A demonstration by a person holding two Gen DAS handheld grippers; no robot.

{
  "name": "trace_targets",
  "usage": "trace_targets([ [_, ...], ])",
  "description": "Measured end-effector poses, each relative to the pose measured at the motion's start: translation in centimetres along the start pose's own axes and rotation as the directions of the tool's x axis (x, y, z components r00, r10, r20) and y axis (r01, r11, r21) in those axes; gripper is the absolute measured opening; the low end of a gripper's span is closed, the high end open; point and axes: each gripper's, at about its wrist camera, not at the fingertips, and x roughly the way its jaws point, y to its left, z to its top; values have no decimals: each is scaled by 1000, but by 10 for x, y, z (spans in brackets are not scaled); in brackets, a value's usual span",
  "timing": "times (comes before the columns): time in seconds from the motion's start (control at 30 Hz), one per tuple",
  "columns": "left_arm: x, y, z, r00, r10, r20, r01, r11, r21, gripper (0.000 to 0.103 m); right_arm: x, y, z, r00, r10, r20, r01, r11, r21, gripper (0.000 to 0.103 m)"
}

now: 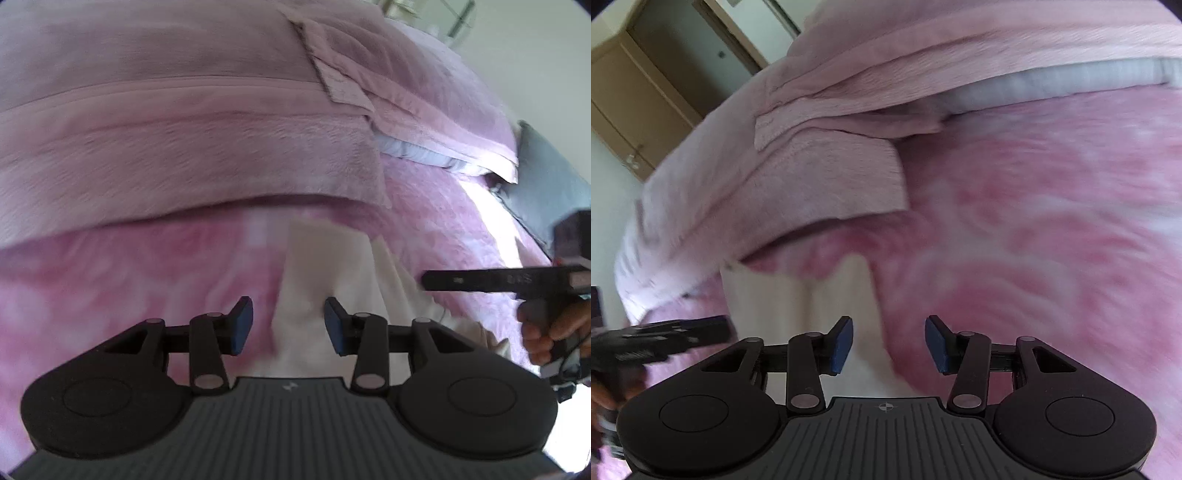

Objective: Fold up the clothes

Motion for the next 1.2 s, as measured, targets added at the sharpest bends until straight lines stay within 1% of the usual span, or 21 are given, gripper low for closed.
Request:
trace_targets([
  [0.07,11,6,4,999,-40,-2,40,999,-17,33,15,-4,7,999,35,4,-35,999,29,47],
  [0.1,14,8,5,998,-63,-1,63,998,-29,26,21,-6,10,999,53,9,-53,998,46,47],
  [0.13,16,11,6,995,-96,5,96,994,-46,11,26,-8,12,997,71,11,-72,996,59,41],
  [0.17,16,12,7,990,-138,13,138,988,-64,0,28,-10,13,996,90,8,-91,994,68,8],
  [0.27,3,7,6,986,-153,71,157,986,-56,0,19,-8,10,994,97,39,-98,995,29,6],
  [0.33,-14,2,5,981,-145,129,151,988,-40,0,-3,-2,2,991,89,100,-88,996,-18,6],
  [0.4,-43,-8,2,971,-143,193,150,989,-19,0,-33,2,-10,982,94,165,-88,995,-43,5],
  [0.53,-82,-21,-16,964,-166,208,172,985,-9,0,-86,22,-42,968,104,230,-78,990,-120,5],
  [0.6,-76,-16,-22,973,-160,167,172,983,-61,0,-97,32,-56,968,92,233,-59,988,-146,5],
  [0.67,-67,-9,-27,981,-154,121,168,979,-116,3,-106,42,-68,969,78,234,-39,985,-166,5],
  [0.7,-62,-5,-25,980,-165,111,179,975,-134,12,-103,45,-69,971,64,230,-27,987,-160,5],
  [0.73,-56,-2,-21,979,-178,104,192,970,-149,26,-101,47,-68,971,56,232,-20,988,-154,5],
  [0.77,-52,0,-16,978,-182,100,195,969,-153,33,-101,48,-67,969,59,239,-24,989,-146,5],
  [0.8,-50,0,-11,976,-198,93,210,967,-143,35,-103,49,-66,967,63,247,-29,990,-140,5],
  [0.87,-45,-1,-1,969,-235,79,243,963,-118,41,-112,52,-67,963,77,259,-39,988,-149,5],
  [0.93,-41,-2,8,952,-300,52,304,947,-99,58,-120,55,-69,961,93,261,-52,985,-163,5],
  [1.0,-37,-3,14,939,-341,28,343,936,-80,64,-125,56,-74,962,104,252,-64,984,-164,5],
  [1.07,-29,-1,15,925,-380,-17,378,921,-91,65,-132,55,-82,963,118,243,-81,984,-156,5],
  [1.1,-27,0,13,922,-387,-31,382,919,-99,65,-136,54,-88,962,127,242,-92,984,-150,5],
  [1.17,-25,1,7,906,-421,-49,413,903,-115,57,-141,53,-100,962,137,235,-104,984,-146,5],
  [1.2,-27,1,3,894,-445,-47,437,891,-124,47,-143,53,-106,963,141,228,-107,982,-155,5],
])
